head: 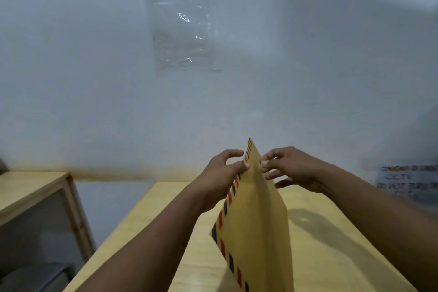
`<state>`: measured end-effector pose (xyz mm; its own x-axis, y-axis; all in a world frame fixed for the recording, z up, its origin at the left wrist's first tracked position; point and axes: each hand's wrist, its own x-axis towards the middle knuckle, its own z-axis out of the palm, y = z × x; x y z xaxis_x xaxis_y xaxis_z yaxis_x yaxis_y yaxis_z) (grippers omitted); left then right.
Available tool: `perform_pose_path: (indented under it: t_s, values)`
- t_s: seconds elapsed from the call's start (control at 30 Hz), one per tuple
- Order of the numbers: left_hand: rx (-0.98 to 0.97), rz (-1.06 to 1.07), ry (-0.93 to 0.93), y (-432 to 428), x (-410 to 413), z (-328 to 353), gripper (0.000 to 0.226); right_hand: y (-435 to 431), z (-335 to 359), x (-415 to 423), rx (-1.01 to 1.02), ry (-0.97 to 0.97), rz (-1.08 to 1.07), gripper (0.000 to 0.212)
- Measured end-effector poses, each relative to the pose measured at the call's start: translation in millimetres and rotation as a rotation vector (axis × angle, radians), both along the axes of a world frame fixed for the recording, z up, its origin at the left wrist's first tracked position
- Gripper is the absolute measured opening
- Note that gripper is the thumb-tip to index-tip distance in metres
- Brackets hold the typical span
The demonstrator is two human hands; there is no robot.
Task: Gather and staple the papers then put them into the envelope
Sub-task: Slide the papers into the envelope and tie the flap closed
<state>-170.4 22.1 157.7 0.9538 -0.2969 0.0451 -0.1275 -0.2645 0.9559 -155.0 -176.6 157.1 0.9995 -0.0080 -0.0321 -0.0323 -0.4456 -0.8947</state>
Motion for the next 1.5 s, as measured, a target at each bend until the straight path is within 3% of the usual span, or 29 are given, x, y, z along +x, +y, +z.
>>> perform_pose_path:
  t_s: [0.1, 0.27, 0.43, 0.6, 0.7, 1.0, 1.2, 1.5]
  values:
    - [-0.021, 0.033, -0.016, 13, 1, -12, 0.04, 6, -22, -4, -0.118, -0.011, 0.036, 0.015]
    - [-0.117, -0.013, 0.121, 25, 10, -52, 0.029, -3, -64, -15, -0.328, -0.066, 0.065, 0.016]
    - [0.148, 0.027, -0.01, 11, 22, -120, 0.027, -17, -109, -23, -0.626, -0.009, 0.126, 0.035]
    - [0.755, 0.012, -0.307, -5, 14, -165, 0.04, -20, -156, -28, -0.725, 0.043, 0.101, 0.051]
    - [0.911, 0.022, -0.412, -7, 13, -175, 0.045, -21, -166, -22, -0.773, -0.015, 0.102, 0.051]
    - [0.802, 0.075, -0.484, -11, 59, -191, 0.038, -39, -184, 4, -0.801, -0.085, -0.022, 0.041]
    - [0.874, 0.17, -0.525, -5, 110, -193, 0.046, -47, -196, 12, -0.812, -0.154, -0.057, 0.041]
    - [0.982, 0.068, -0.469, -3, 159, -189, 0.048, -49, -198, 25, -0.84, -0.178, -0.037, 0.042]
